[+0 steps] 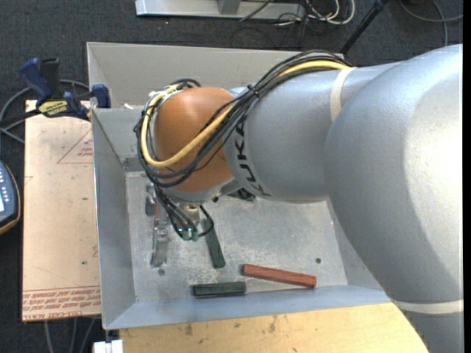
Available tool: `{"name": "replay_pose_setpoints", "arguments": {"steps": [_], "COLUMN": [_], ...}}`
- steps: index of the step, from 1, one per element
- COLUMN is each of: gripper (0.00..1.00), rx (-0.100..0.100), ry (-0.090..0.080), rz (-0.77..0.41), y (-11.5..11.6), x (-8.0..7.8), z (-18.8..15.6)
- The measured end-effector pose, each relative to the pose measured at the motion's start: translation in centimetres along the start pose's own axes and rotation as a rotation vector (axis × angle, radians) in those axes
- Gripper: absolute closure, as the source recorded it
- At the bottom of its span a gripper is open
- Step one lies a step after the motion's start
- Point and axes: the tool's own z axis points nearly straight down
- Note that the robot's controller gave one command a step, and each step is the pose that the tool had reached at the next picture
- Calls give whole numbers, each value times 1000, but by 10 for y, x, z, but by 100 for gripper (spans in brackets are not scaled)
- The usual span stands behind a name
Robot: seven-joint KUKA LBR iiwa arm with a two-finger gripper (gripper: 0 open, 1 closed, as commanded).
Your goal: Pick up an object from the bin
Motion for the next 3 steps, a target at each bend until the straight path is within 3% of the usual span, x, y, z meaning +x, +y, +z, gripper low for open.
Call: {"name": "replay_pose_setpoints", "arguments": {"steps": [1, 2, 3], "gripper": [0, 0, 0], "rx": [-1, 3, -1], "ry": [-7, -6, -10], "rz": [-60, 1, -95], "y": [-68, -163, -140], "x": [16, 12, 18], "z": [45, 72, 72]}}
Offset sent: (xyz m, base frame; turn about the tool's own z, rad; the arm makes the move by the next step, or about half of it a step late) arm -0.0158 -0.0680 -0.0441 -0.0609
